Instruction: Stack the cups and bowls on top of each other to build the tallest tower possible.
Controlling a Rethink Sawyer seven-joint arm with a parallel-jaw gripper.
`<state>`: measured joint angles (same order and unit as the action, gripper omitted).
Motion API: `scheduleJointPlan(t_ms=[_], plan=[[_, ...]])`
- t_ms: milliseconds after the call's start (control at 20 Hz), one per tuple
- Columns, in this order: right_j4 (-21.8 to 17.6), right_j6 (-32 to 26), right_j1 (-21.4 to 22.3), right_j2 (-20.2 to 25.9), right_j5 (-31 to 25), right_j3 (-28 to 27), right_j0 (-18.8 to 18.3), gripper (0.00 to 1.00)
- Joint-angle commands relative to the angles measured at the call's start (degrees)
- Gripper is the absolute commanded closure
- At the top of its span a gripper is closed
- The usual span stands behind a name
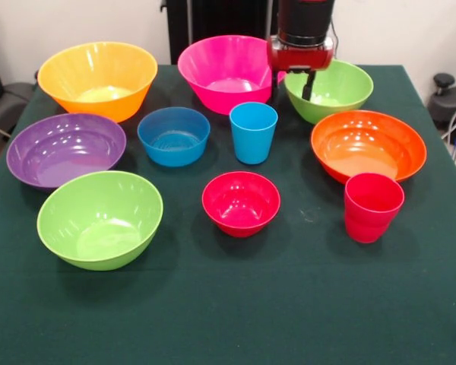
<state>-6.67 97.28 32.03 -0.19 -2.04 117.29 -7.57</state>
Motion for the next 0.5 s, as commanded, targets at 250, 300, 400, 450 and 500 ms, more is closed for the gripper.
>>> scheduleJointPlan(t_ms=[250, 300, 400, 450, 500], plan=[[1.35, 5.35, 2.06, 7.67, -9.52, -3.57, -0.68, 0.0], [1.66, 5.33, 2.34, 7.87, -10.46, -3.86, -0.86, 0.0], [2.47, 5.86, 3.28, 8.18, -12.07, -3.57, -0.6, 0.0], [2.9, 6.14, 3.95, 8.25, -13.14, -3.37, -0.39, 0.0], [3.0, 6.27, 4.14, 8.26, -13.51, -3.34, -0.34, 0.0]])
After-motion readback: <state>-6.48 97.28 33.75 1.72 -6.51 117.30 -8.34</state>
